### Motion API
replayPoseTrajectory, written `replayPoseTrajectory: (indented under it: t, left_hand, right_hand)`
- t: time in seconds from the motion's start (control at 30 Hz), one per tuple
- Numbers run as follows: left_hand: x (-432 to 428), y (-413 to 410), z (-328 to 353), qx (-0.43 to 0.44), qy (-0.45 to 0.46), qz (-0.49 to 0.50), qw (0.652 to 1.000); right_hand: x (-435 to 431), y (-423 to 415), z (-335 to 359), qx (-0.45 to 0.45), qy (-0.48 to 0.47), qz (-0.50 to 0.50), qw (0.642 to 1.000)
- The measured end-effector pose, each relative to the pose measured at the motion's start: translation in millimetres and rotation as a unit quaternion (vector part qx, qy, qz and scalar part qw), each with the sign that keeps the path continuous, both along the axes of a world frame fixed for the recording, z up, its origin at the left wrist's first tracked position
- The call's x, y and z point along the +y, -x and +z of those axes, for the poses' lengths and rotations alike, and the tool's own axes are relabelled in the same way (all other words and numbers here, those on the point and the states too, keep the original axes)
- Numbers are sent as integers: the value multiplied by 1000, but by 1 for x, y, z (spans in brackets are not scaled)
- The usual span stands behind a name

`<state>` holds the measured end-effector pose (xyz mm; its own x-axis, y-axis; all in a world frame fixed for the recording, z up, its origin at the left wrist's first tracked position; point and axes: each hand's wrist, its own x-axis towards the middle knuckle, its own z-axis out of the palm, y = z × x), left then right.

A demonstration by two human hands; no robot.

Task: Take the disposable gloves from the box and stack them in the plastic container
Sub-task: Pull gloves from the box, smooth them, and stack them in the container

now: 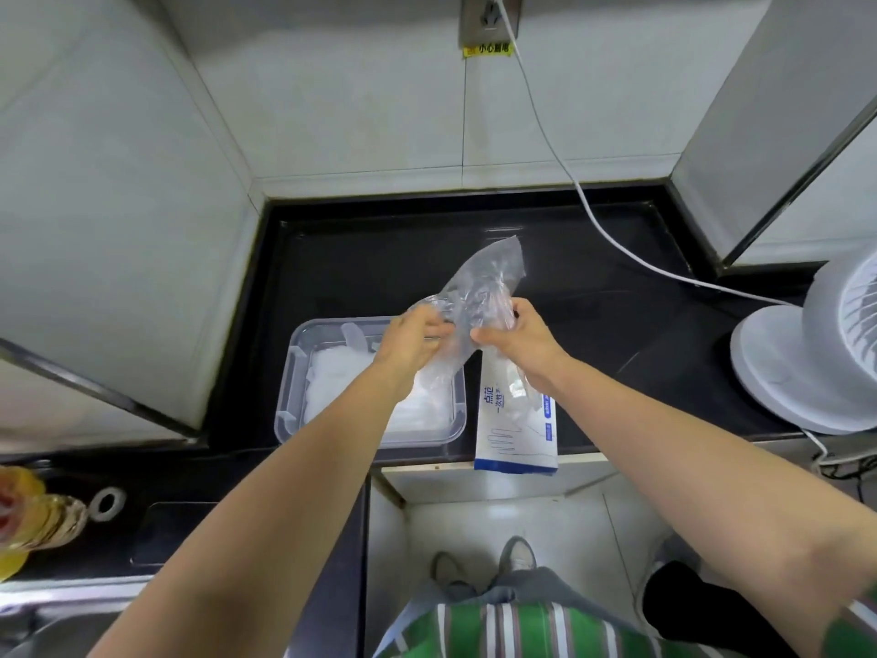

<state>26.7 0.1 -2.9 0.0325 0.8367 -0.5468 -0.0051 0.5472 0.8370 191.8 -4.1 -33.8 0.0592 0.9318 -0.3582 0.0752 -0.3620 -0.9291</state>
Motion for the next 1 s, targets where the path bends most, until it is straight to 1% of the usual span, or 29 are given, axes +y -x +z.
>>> replayPoseTrajectory:
  t: [0.03,0.07,0.1,0.13,0.17,0.2,0.27,0.33,0.4,0.47,0.53,0.6,0.63,0.67,0.73,0.8,0.9,0.93,0.97,1.0]
  left_hand:
    - [-2,3,0,-17,3,-41,999]
    - [-5,6,-1,-12,1,-80,997]
    - [-6,5,-4,6,-2,-93,996]
    - [-6,5,-6,39,-13,-80,996]
    - [-5,3,-7,68,-28,-40,996]
    - [-4,3,-6,77,-41,4,996]
    - [-3,7,-5,57,-63,73,994]
    - [-2,15,-2,14,-92,117,989]
    - [-3,25,1,8,-110,149,983]
    - [-3,36,-2,39,-128,123,983]
    - [-4,48,-4,102,-155,40,982]
    - [-7,61,-5,181,-175,-41,967]
    - [-9,66,-5,210,-179,-58,959]
    - [-11,70,-5,221,-181,-63,956]
    - [-13,79,-8,214,-184,-66,957]
    - [-14,90,-13,212,-185,-49,958]
    - [-15,106,-18,248,-211,20,945]
    - [-16,109,-18,239,-210,55,946]
    - [-15,110,-17,203,-194,92,955]
    - [-13,112,-18,151,-158,121,968]
  right_hand:
    - [-1,2,-1,0,-1,9,1000]
    - [-1,7,-2,1,-4,25,1000]
    - [-3,10,-2,-1,-4,47,999]
    - [-4,16,0,-7,-4,72,997]
    - [-5,19,3,-17,-2,93,995]
    - [-5,23,5,-21,0,108,994]
    - [-4,26,6,-13,7,112,994]
    - [-3,24,5,-6,17,110,994]
    - [-1,22,7,16,23,96,995]
    - [3,21,10,51,22,81,995]
    - [6,22,16,73,17,95,993]
    - [10,26,19,73,13,127,989]
    - [11,29,19,61,19,153,986]
    - [12,31,20,47,32,179,982]
    - [11,38,17,19,53,209,976]
    - [11,46,14,3,53,188,981]
    - [8,59,12,9,36,106,994]
    - [8,63,10,5,24,85,996]
    - [8,67,9,-9,11,72,997]
    - [7,71,9,-31,-3,66,997]
